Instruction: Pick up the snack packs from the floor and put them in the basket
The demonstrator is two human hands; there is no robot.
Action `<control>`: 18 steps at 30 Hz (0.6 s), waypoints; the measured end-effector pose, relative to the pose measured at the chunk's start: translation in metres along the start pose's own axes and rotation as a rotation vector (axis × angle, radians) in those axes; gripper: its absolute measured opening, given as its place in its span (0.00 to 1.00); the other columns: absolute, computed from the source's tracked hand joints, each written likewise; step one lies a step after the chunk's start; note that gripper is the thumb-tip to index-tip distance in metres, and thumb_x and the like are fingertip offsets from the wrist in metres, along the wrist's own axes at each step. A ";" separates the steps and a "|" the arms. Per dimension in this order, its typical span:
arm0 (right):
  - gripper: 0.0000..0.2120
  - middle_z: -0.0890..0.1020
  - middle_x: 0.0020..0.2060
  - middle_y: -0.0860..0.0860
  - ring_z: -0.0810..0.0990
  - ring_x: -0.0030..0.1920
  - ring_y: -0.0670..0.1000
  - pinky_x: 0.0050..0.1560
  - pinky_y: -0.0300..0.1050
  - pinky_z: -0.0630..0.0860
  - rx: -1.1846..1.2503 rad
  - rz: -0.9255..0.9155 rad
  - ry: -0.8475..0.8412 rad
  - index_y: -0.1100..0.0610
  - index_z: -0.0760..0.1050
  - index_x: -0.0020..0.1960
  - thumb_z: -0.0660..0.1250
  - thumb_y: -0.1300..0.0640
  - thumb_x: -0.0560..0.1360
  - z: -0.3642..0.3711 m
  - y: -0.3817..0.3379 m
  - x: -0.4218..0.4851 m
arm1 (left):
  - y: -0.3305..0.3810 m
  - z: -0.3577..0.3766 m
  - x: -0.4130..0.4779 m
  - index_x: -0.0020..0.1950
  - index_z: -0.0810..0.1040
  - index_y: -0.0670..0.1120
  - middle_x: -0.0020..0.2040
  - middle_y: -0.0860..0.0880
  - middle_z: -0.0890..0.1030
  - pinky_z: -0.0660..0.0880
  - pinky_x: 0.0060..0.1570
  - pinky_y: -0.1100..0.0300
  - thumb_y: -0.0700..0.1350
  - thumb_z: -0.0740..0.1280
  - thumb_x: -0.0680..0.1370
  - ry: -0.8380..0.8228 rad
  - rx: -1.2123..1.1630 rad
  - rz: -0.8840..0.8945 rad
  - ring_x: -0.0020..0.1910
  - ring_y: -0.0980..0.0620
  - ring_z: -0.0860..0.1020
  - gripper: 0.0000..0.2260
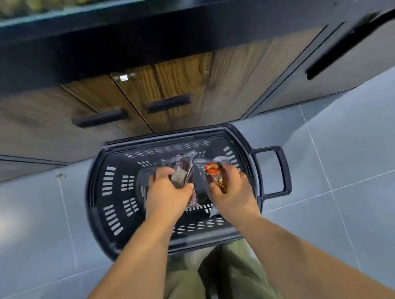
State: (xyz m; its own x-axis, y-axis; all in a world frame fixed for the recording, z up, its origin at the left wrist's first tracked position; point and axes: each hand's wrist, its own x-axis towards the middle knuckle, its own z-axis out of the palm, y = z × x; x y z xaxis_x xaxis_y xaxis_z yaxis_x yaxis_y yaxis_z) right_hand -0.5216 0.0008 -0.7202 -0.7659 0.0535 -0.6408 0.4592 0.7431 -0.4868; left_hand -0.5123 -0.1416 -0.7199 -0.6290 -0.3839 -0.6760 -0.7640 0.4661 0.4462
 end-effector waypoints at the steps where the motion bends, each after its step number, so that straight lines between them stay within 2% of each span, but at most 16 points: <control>1: 0.25 0.71 0.60 0.53 0.75 0.56 0.53 0.55 0.45 0.74 0.019 0.025 -0.009 0.47 0.62 0.71 0.64 0.52 0.77 0.007 0.006 0.008 | -0.007 0.013 0.009 0.57 0.69 0.53 0.58 0.47 0.75 0.76 0.51 0.54 0.49 0.72 0.71 -0.008 0.008 -0.014 0.51 0.48 0.77 0.18; 4: 0.24 0.72 0.57 0.54 0.72 0.48 0.50 0.49 0.40 0.68 0.052 0.056 -0.027 0.49 0.65 0.69 0.65 0.54 0.75 0.031 0.026 0.037 | -0.029 0.048 0.039 0.53 0.69 0.52 0.54 0.48 0.76 0.76 0.51 0.54 0.48 0.71 0.71 -0.035 0.011 -0.049 0.50 0.48 0.77 0.15; 6: 0.22 0.73 0.56 0.54 0.71 0.47 0.50 0.49 0.41 0.68 0.047 0.059 -0.055 0.50 0.66 0.67 0.65 0.55 0.75 0.048 0.040 0.058 | -0.043 0.070 0.059 0.50 0.68 0.53 0.51 0.49 0.77 0.75 0.48 0.55 0.46 0.72 0.70 -0.043 0.016 -0.101 0.47 0.49 0.76 0.15; 8: 0.21 0.72 0.55 0.54 0.72 0.49 0.52 0.54 0.46 0.72 0.023 0.077 -0.102 0.51 0.65 0.67 0.65 0.55 0.75 0.066 0.053 0.077 | -0.058 0.089 0.079 0.49 0.66 0.55 0.50 0.51 0.77 0.74 0.46 0.55 0.45 0.72 0.70 -0.037 0.053 -0.155 0.46 0.49 0.76 0.16; 11: 0.21 0.71 0.55 0.54 0.75 0.51 0.55 0.58 0.52 0.74 -0.047 0.077 -0.141 0.51 0.63 0.67 0.64 0.51 0.76 0.091 0.073 0.105 | -0.081 0.119 0.109 0.48 0.64 0.55 0.51 0.51 0.76 0.75 0.51 0.49 0.43 0.70 0.68 -0.041 0.022 -0.151 0.49 0.46 0.75 0.17; 15: 0.24 0.70 0.60 0.56 0.75 0.56 0.59 0.58 0.52 0.73 -0.101 0.129 -0.184 0.51 0.60 0.69 0.63 0.51 0.76 0.125 0.097 0.145 | -0.108 0.154 0.148 0.53 0.65 0.50 0.55 0.48 0.70 0.71 0.49 0.53 0.40 0.68 0.69 -0.067 0.025 -0.145 0.53 0.43 0.74 0.17; 18: 0.29 0.67 0.64 0.56 0.73 0.61 0.60 0.60 0.51 0.70 -0.119 0.174 -0.207 0.51 0.56 0.72 0.64 0.52 0.75 0.152 0.114 0.170 | -0.122 0.176 0.173 0.59 0.68 0.47 0.61 0.45 0.69 0.71 0.50 0.55 0.43 0.69 0.71 -0.108 0.083 -0.186 0.55 0.43 0.75 0.18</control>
State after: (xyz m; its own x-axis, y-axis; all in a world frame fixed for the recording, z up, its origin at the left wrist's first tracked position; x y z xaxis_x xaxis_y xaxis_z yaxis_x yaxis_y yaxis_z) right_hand -0.5310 -0.0070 -0.9747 -0.5665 0.0583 -0.8220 0.5101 0.8082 -0.2942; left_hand -0.5025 -0.1247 -0.9949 -0.4556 -0.3838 -0.8032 -0.8482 0.4608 0.2610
